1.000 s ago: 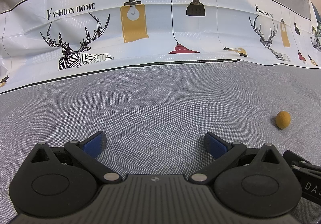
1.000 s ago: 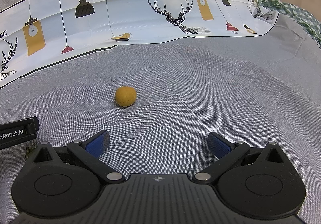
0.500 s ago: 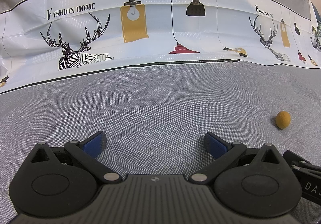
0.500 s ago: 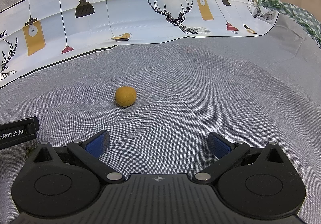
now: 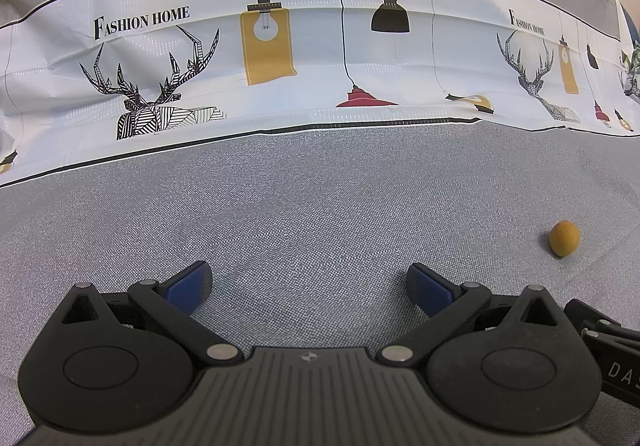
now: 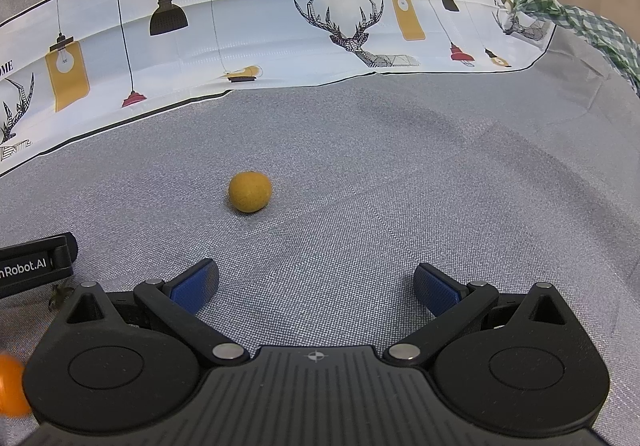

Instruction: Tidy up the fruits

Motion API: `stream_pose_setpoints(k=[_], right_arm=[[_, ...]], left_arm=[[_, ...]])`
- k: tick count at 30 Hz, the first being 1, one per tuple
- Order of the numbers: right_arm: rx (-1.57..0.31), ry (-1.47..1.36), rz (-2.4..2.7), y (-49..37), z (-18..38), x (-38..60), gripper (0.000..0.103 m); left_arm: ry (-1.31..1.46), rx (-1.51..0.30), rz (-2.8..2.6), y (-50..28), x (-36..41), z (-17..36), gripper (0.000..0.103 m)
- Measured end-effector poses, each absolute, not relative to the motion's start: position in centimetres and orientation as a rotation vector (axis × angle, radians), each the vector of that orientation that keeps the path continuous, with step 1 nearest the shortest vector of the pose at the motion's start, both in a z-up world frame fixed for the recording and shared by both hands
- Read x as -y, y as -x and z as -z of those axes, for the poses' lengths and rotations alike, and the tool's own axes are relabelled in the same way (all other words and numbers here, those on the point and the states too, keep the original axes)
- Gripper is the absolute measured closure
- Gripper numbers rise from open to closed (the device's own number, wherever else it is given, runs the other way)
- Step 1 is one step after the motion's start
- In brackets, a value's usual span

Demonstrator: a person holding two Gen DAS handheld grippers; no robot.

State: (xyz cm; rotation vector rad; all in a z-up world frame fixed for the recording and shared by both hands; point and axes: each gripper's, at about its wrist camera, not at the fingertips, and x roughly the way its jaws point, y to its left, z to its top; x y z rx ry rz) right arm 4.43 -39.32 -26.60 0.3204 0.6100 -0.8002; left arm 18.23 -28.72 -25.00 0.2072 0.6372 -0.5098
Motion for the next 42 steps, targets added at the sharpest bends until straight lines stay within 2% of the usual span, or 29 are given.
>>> stream_pose_setpoints(k=[37,42], right_arm=[[-0.607,-0.323,0.793,-4.5,26.6,39.5,0.000],[-0.651,-0.307,0.723,-5.3,26.1,41.2,0.000]], left_arm=[[-0.207,-0.631,0.509,-18.2,28.8,25.0,0.000],[-0.197,-0.659,0.475,-18.4,29.6,24.7,0.000]])
